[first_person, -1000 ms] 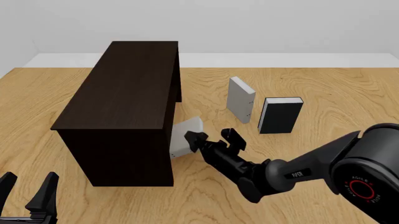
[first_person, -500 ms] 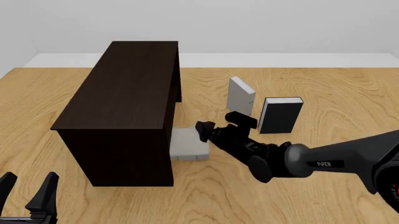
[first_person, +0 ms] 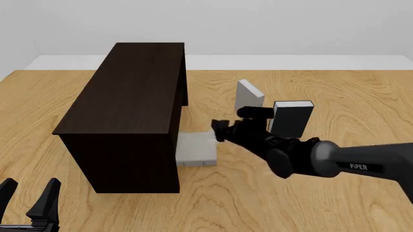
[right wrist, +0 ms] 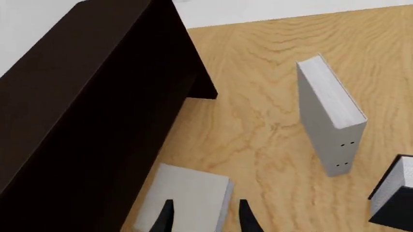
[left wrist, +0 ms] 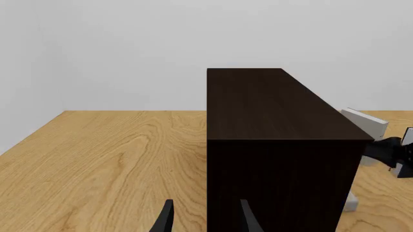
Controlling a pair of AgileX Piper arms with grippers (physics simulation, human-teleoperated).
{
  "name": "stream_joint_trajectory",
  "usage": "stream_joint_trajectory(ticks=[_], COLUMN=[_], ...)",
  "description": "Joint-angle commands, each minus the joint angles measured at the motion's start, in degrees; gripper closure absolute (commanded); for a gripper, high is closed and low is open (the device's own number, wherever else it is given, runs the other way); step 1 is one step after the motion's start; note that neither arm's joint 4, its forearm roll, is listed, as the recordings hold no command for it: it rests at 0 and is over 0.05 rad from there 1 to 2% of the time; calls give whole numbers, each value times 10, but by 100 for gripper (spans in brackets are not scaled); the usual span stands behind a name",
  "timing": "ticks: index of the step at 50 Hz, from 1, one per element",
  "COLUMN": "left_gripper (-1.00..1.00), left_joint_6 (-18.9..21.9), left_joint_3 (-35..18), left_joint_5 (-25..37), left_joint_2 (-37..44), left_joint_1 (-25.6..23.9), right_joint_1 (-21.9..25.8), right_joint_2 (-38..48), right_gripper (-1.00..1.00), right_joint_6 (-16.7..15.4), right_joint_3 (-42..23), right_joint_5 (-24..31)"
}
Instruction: Pick up the book on the right and place it under the cabinet shelf.
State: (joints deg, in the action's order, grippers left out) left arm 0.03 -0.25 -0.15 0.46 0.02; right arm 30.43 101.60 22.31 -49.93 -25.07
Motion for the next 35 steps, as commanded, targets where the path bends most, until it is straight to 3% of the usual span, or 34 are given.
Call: stream_joint_trajectory(ticks=[1, 13, 35], left_gripper=[-100, -100, -100], left_joint_6=[0, 0, 0], left_joint_3=[0, 0, 0], left_joint_5=[0, 0, 0], left_joint_2=[0, 0, 0], left_joint_1=[0, 0, 0], right_joint_1=[-8, -23, -48], right_joint_2=[-21, -4, 55], right_gripper=[-100, -100, -100], right_joint_6=[-66, -111, -123], right_joint_3=[28, 41, 28], right_joint_5=[-5, -22, -42])
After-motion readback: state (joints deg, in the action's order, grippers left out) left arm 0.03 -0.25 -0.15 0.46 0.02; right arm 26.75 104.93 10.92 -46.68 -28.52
